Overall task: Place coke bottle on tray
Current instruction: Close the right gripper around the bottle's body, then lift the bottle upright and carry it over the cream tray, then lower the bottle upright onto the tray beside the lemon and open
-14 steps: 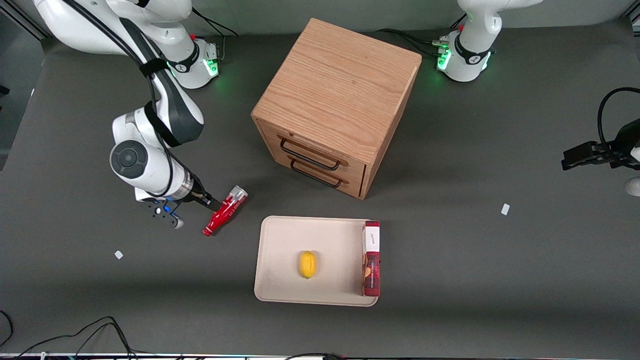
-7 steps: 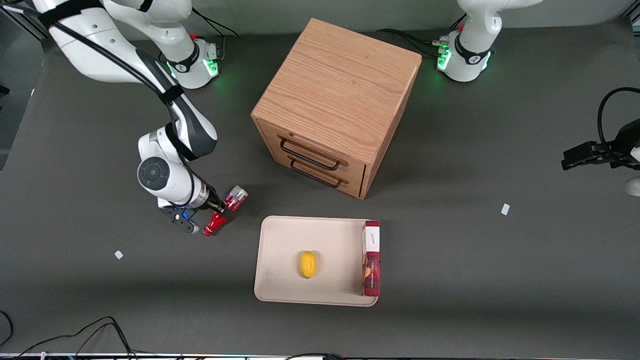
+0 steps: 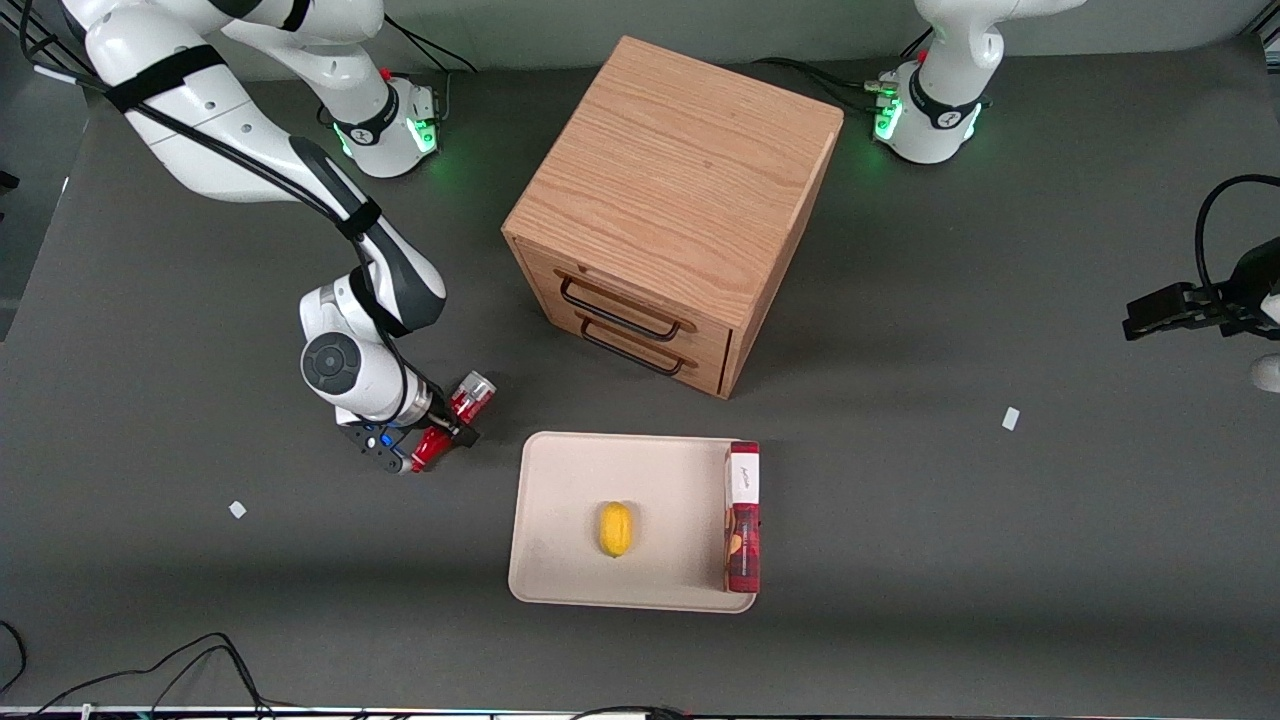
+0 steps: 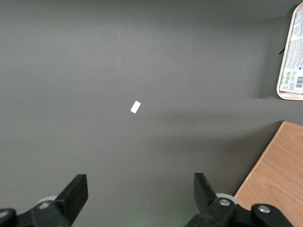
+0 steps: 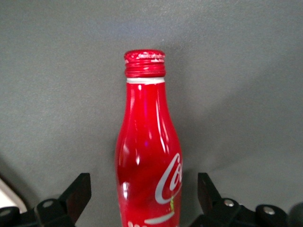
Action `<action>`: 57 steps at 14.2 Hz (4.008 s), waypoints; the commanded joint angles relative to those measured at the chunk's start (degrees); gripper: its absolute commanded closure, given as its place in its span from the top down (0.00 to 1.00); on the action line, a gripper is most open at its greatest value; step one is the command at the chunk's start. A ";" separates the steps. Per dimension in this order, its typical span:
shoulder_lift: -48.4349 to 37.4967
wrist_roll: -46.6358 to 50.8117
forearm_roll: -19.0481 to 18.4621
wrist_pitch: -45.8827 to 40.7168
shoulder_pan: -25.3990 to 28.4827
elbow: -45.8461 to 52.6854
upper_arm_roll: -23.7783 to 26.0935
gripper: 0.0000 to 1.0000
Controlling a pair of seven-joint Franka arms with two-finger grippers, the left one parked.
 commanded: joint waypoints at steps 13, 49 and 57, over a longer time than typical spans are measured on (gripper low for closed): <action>-1.39 1.42 -2.36 0.36 0.04 0.48 0.13 0.00; 25.57 -32.25 -4.21 -4.92 11.73 46.10 1.80 0.38; 27.33 -32.33 -4.21 -0.96 11.46 46.01 1.72 1.00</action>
